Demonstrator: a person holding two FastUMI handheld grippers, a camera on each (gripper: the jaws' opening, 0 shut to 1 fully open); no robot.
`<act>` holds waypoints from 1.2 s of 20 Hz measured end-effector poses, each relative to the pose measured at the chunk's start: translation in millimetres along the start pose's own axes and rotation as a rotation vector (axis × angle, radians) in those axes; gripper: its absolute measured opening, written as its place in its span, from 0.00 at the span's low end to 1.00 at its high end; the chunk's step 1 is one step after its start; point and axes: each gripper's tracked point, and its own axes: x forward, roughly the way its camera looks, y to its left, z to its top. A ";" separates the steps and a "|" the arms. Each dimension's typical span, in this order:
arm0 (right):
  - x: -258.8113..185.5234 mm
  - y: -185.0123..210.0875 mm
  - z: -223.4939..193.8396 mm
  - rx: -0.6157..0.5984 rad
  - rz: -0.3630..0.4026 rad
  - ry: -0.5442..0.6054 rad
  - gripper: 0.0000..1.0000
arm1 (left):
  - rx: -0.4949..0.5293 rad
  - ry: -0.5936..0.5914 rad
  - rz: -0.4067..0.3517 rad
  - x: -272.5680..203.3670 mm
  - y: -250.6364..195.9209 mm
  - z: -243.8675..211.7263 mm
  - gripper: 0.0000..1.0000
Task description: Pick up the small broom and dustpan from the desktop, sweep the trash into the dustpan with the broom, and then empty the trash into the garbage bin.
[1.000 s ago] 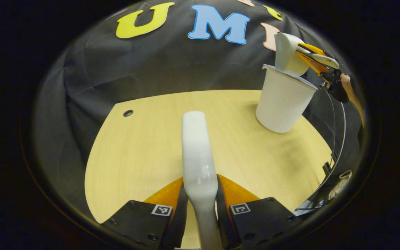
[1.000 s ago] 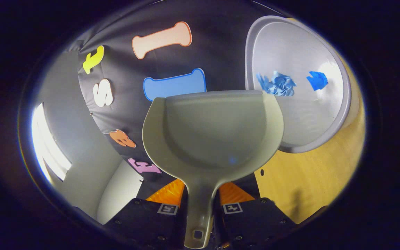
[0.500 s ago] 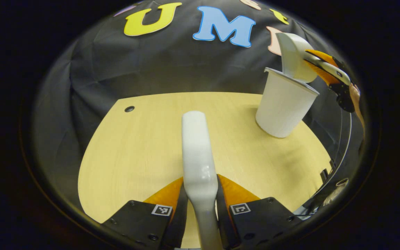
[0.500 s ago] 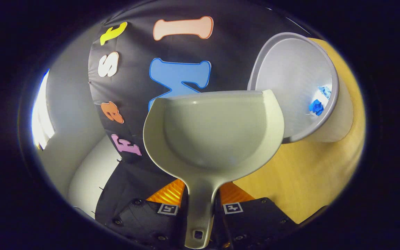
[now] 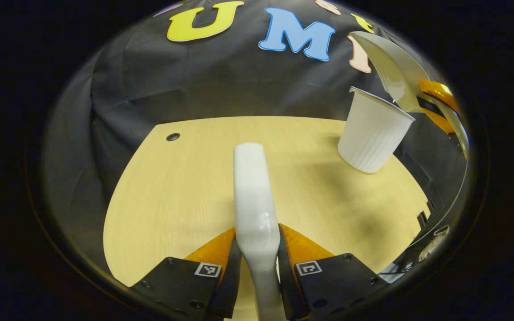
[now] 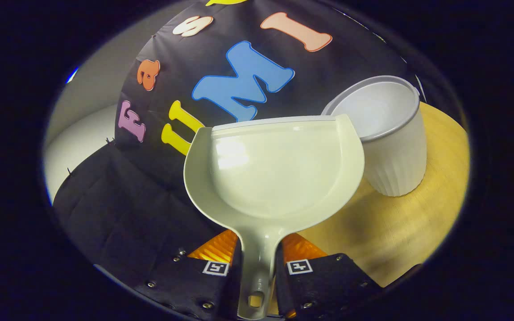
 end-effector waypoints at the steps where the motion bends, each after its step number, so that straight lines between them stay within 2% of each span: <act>1: 0.8 -2.8 -11.4 -0.033 -0.034 0.016 0.33 | 0.001 0.004 -0.004 -0.8 3.8 -2.3 0.46; 3: 1.6 -9.7 -34.6 -0.079 -0.088 0.051 0.33 | 0.015 0.016 0.010 -0.2 13.9 -12.1 0.44; 4: 2.8 -14.7 -47.0 -0.103 -0.113 0.071 0.33 | 0.016 0.023 0.018 0.6 16.0 -16.7 0.46; 5: 4.8 -23.1 -58.3 -0.130 -0.141 0.092 0.33 | 0.005 0.031 0.018 1.1 18.3 -20.8 0.44; 12: 35.5 -89.4 -116.7 -0.267 -0.308 0.271 0.33 | -0.068 0.101 0.036 12.3 21.9 -45.4 0.46; 20: 54.5 -129.1 -169.3 -0.268 -0.430 0.421 0.33 | -0.093 0.160 0.050 22.5 23.2 -60.9 0.44; 24: 59.0 -142.8 -180.5 -0.259 -0.474 0.466 0.33 | -0.114 0.194 0.065 31.4 22.2 -67.6 0.46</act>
